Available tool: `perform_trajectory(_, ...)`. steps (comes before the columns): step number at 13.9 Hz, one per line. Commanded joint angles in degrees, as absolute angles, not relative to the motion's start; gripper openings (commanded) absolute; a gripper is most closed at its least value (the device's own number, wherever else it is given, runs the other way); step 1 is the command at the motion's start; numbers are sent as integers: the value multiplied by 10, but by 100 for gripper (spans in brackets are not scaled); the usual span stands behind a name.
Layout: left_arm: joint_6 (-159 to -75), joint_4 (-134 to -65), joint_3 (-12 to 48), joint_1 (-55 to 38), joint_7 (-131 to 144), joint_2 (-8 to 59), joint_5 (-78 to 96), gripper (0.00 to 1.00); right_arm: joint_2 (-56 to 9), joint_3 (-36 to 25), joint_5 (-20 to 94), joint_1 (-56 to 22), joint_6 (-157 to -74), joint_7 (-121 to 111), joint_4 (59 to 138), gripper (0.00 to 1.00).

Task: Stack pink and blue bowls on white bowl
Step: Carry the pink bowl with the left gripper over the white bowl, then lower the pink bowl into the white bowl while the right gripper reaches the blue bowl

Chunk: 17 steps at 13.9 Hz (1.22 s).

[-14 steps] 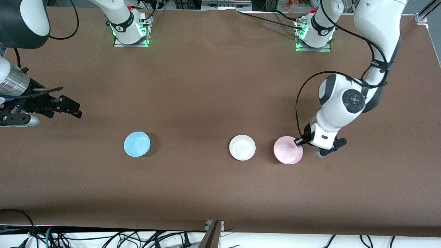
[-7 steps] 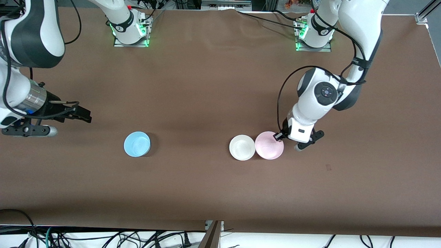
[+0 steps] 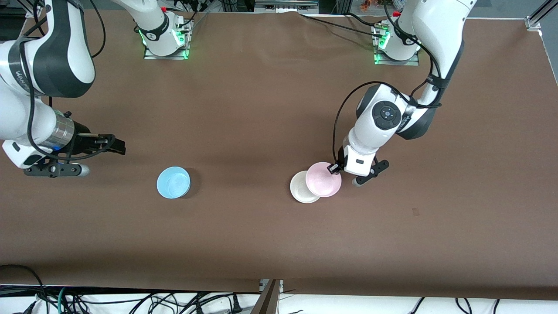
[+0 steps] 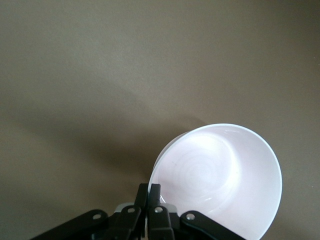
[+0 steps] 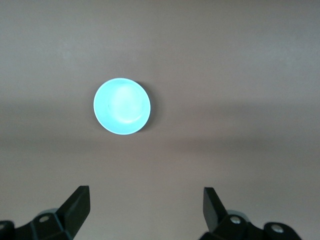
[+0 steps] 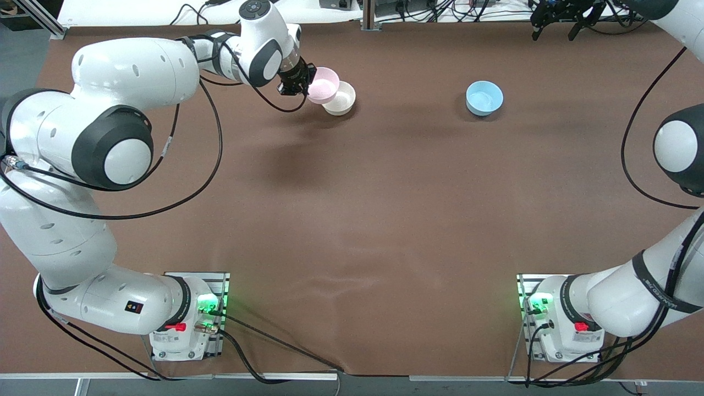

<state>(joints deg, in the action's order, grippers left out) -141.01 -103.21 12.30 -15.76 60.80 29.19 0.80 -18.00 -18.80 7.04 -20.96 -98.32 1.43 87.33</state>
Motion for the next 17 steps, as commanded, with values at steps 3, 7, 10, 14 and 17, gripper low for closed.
perform_trajectory(3,-1401,-980,113,-186,664,329,-6,0,-164,-179,66,-219,-1065,8,972,100)
perform_trajectory(7,-1405,-973,113,-199,680,339,-6,0,-196,-160,69,-223,-1218,4,1044,100)
perform_trajectory(10,-1405,-947,110,-208,696,368,-8,0,-254,-159,77,-223,-1289,-13,1046,99)
perform_trajectory(14,-1405,-942,109,-208,698,373,-22,0,-319,-159,106,-217,-1367,-21,1060,98)
perform_trajectory(17,-1405,-941,105,-208,700,374,-22,1,-340,-160,159,-214,-1368,-58,1043,93)
